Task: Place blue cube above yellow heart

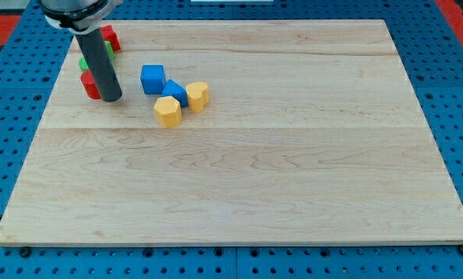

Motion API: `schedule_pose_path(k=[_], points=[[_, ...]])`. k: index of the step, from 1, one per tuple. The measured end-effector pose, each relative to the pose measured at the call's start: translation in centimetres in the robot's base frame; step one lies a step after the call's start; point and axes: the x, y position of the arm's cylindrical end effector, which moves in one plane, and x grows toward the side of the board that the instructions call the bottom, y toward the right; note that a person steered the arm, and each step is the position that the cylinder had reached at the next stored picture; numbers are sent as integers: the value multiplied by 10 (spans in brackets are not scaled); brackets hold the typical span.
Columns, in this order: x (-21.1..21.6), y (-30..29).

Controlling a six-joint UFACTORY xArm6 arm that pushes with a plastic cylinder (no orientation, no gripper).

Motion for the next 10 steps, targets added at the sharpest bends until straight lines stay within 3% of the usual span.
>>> schedule_pose_path(k=[2,10], points=[[-41,40],[-67,146]])
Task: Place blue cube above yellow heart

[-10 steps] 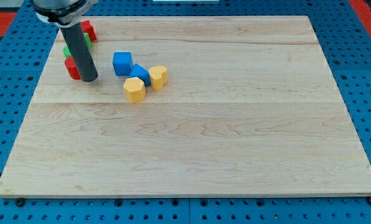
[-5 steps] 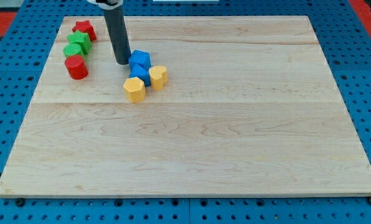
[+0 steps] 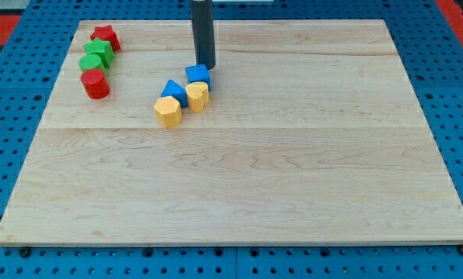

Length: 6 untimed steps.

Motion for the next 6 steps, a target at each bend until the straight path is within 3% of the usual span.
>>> schedule_pose_path(k=[3,6], points=[[-11,-43],[-106,-89]])
